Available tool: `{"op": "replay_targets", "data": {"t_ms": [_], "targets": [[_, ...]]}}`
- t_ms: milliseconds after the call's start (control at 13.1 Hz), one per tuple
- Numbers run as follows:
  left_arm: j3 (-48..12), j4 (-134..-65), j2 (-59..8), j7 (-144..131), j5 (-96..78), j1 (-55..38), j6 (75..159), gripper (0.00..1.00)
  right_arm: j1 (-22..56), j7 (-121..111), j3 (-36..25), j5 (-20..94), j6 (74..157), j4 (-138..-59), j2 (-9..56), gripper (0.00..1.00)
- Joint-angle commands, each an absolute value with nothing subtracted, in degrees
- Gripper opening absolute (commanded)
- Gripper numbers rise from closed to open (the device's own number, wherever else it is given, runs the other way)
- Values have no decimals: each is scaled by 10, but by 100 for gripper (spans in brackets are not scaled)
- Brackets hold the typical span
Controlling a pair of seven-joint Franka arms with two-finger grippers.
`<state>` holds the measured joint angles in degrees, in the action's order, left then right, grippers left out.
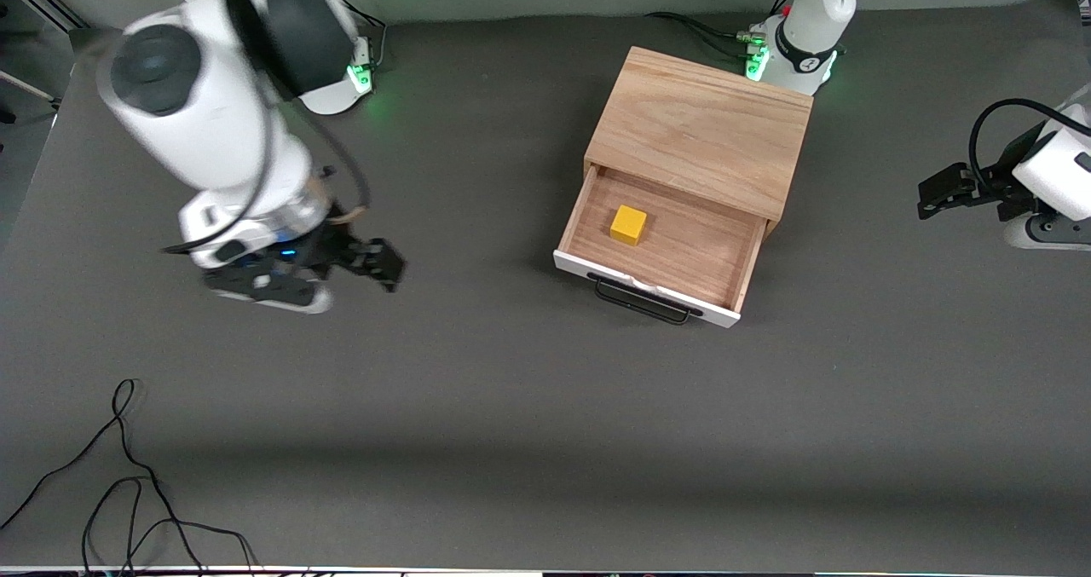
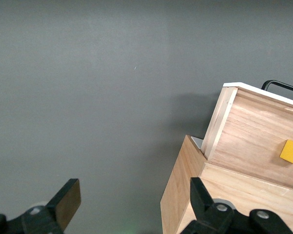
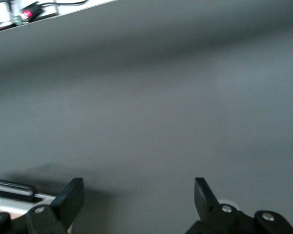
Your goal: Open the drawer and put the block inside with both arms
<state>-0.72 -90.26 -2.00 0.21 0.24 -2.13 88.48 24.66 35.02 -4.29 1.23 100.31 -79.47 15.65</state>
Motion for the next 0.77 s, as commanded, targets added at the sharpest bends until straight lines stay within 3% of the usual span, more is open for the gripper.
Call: {"op": "replay_targets", "data": {"t_ms": [0, 153, 536, 689], "targets": [[-1, -916, -5, 14, 11, -27, 881, 100, 224, 278, -102, 64, 1068, -955, 43, 100], [-1, -916, -6, 14, 11, -27, 881, 100, 227, 244, -134, 64, 1097, -1028, -8, 100], [-1, -916, -9, 14, 11, -28, 881, 100, 144, 84, -133, 43, 1007, -1034, -35, 100], [-1, -916, -10, 14, 11, -28, 881, 100, 130, 80, -102, 13, 994, -1033, -34, 100]]}}
